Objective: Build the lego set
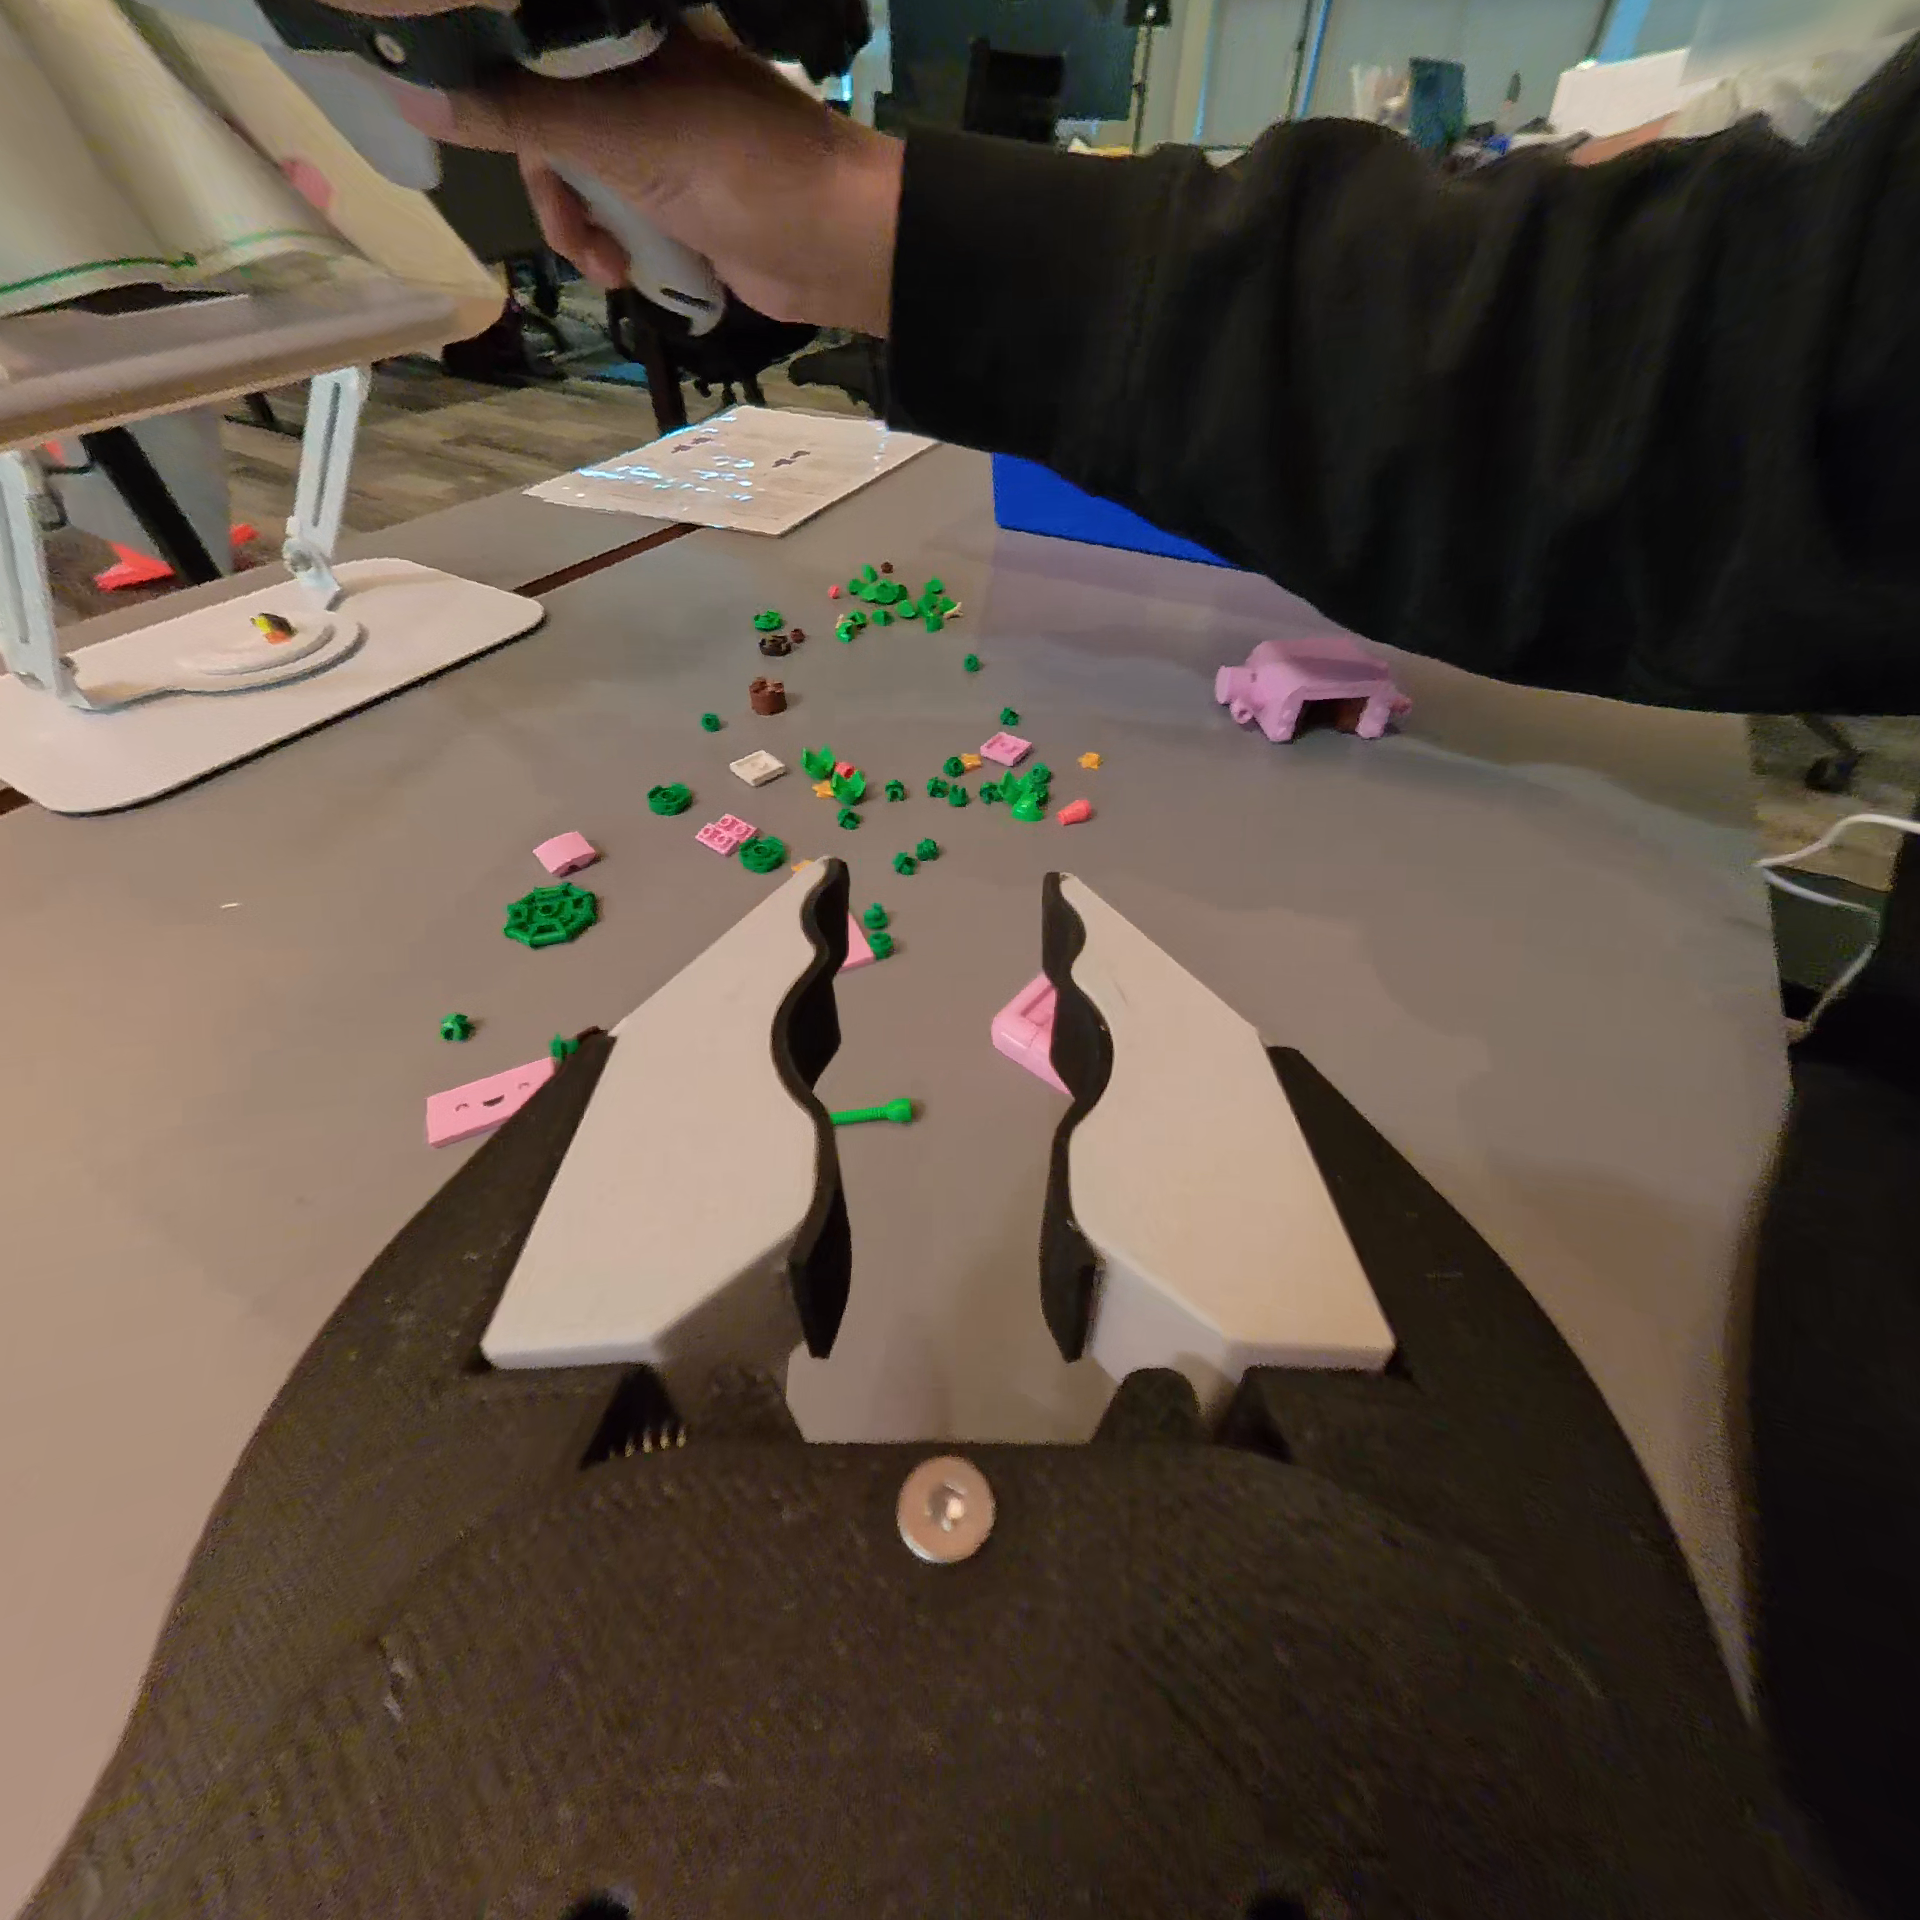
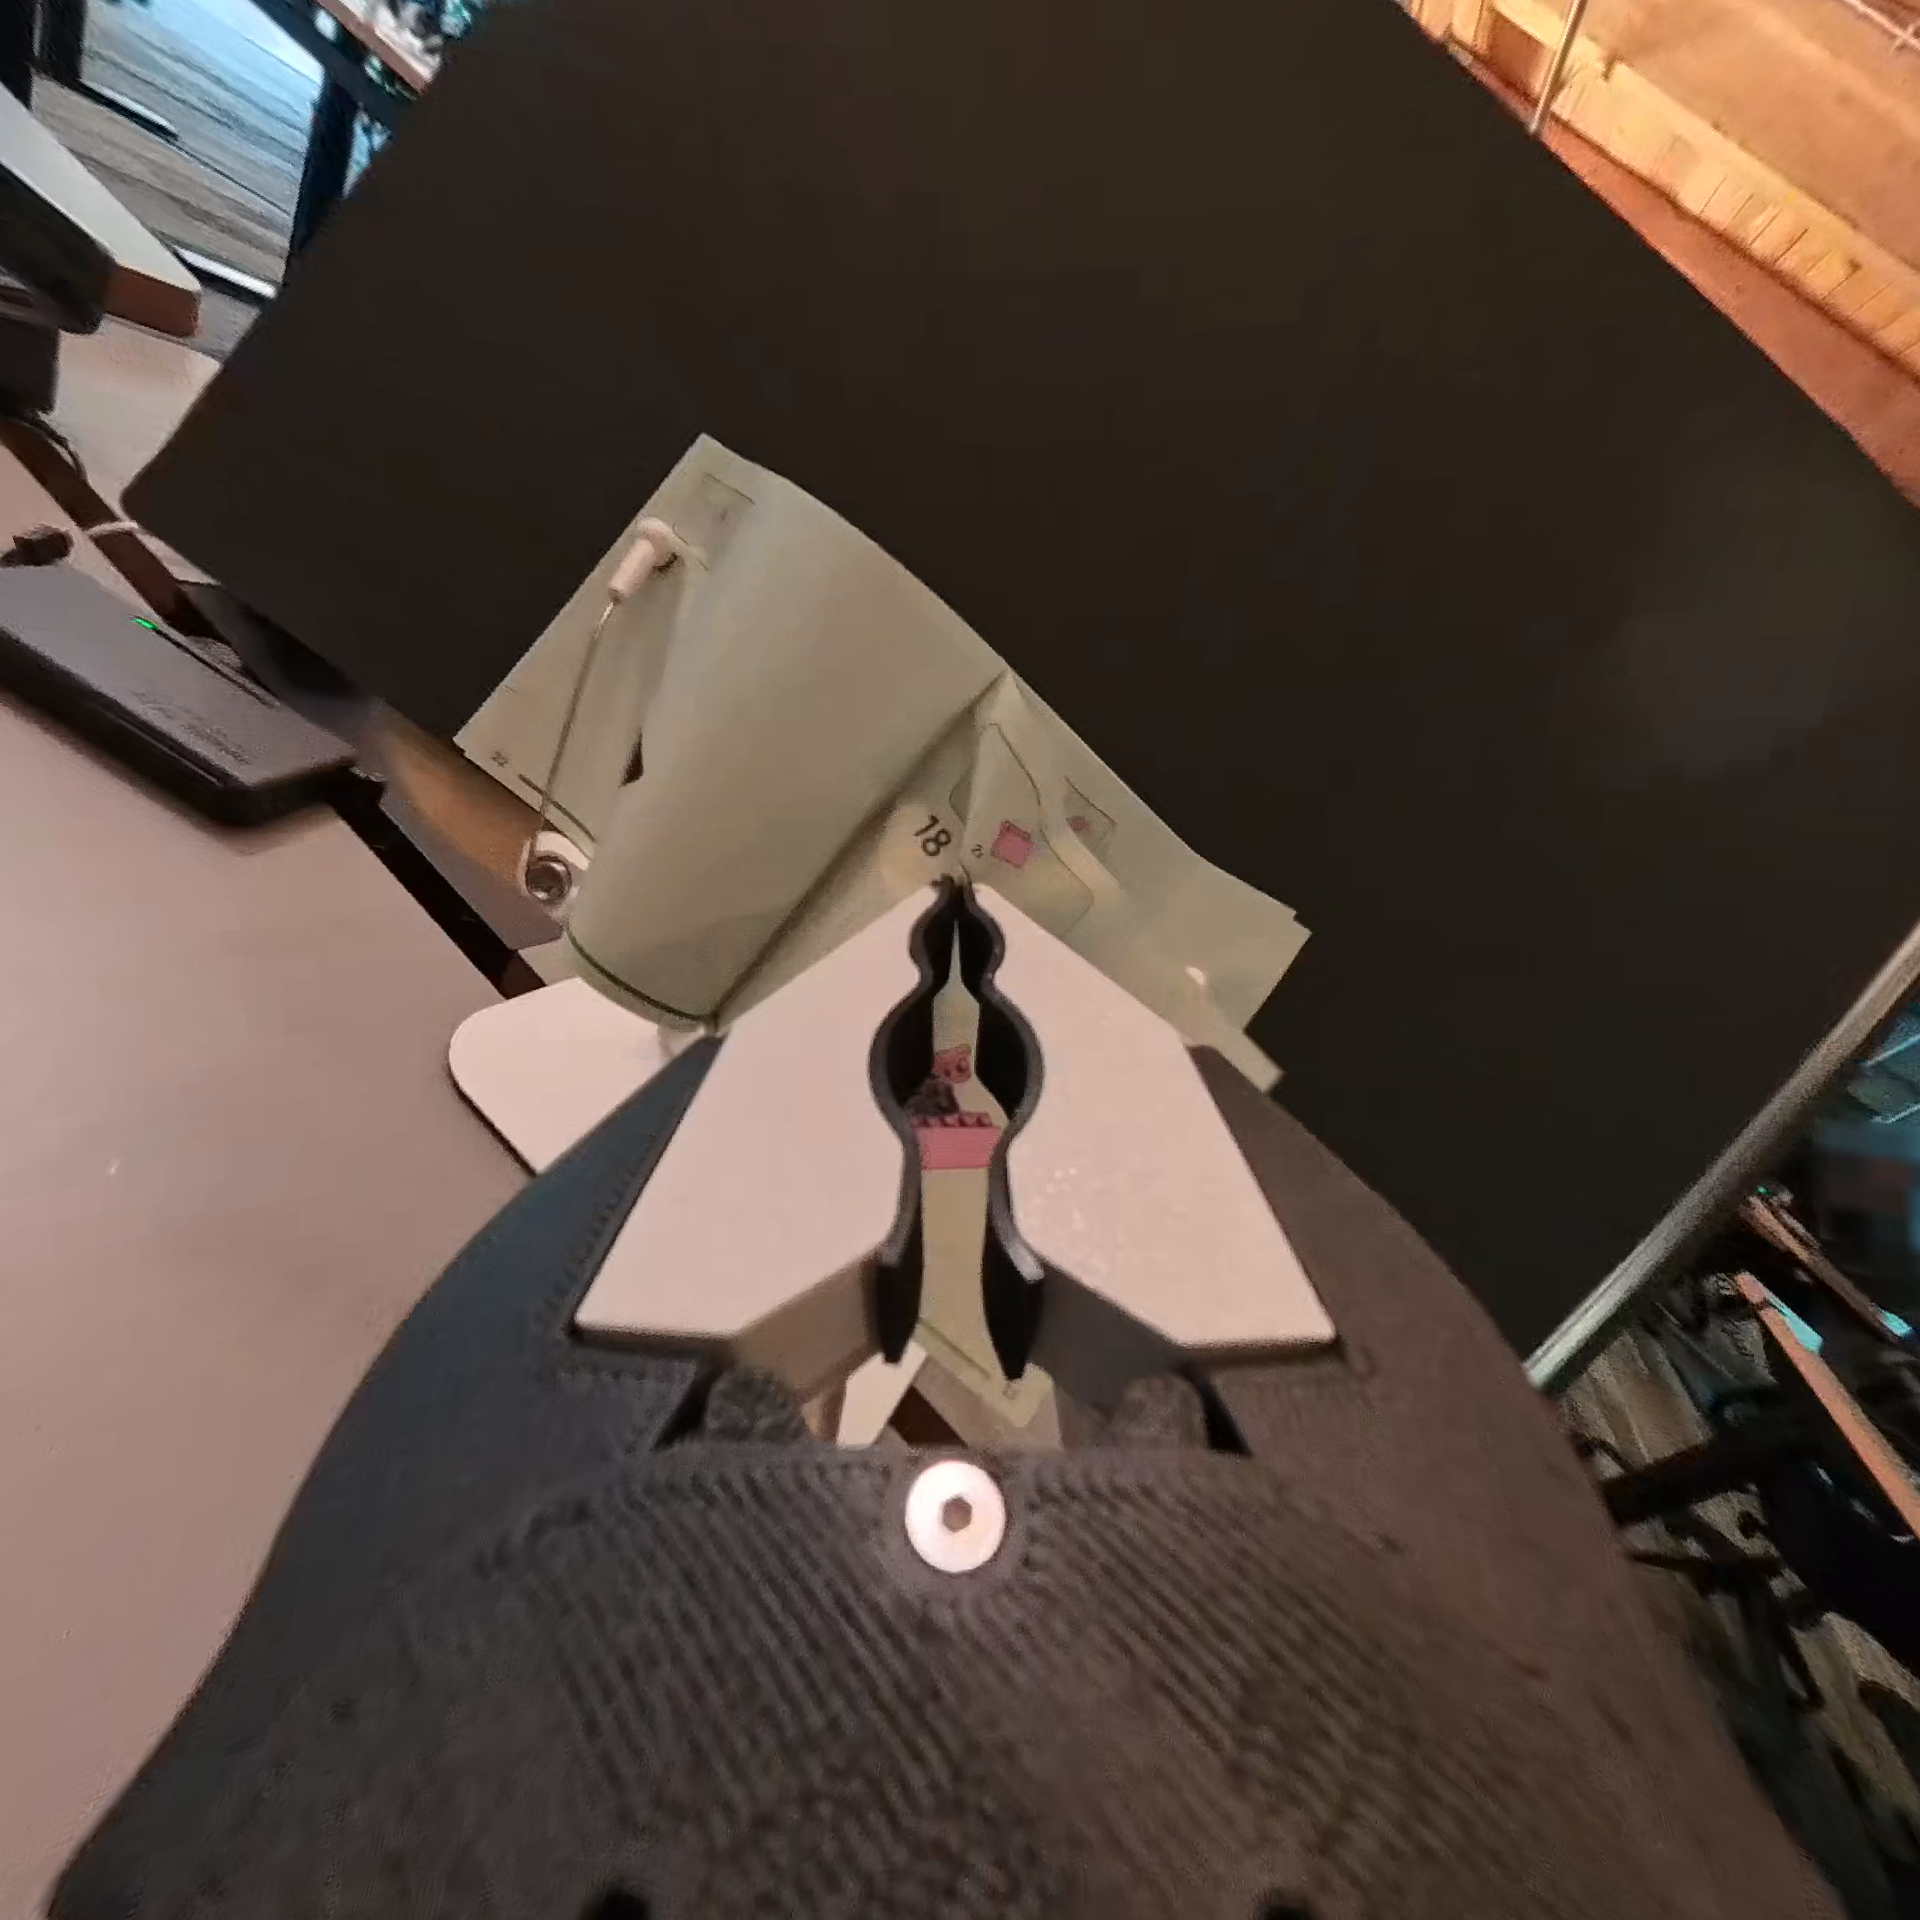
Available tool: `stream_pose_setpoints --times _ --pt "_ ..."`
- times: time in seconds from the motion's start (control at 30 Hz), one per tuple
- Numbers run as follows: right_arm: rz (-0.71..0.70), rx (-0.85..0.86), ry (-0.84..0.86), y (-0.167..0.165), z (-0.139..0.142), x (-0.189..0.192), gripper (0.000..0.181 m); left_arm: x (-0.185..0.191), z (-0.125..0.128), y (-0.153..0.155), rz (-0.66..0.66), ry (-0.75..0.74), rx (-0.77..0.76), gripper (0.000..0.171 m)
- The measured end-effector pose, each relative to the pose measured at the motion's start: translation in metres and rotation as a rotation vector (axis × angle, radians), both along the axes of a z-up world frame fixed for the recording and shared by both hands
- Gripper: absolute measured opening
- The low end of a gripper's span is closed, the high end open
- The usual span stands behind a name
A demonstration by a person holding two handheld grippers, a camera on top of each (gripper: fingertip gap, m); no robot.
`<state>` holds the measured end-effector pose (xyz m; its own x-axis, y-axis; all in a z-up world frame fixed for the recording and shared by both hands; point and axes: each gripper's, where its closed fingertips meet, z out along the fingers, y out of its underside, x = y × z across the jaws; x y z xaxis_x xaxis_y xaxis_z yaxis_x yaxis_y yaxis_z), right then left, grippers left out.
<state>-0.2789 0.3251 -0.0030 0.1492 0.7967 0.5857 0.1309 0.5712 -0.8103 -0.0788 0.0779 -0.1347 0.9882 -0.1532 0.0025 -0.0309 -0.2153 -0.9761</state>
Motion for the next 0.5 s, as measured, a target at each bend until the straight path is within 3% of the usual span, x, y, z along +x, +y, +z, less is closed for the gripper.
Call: stream_pose_setpoints --times 0.23,0.33,0.43,0.5 --pt "0.091 -0.17 0.097 0.018 0.023 0.021 0.0 -0.008 0.029 0.032 0.026 0.065 -0.01 0.043" --pt "0.102 -0.254 0.119 0.035 0.023 0.031 0.01 -0.015 0.049 0.055 0.023 0.128 -0.004 0.044" --pt "0.087 -0.36 0.168 0.056 0.021 0.04 0.042 -0.024 0.07 0.083 0.032 0.164 0.001 0.047" --pt "0.199 -0.521 0.228 0.062 0.025 0.049 0.071 -0.03 0.084 0.101 0.038 0.173 0.006 0.051"
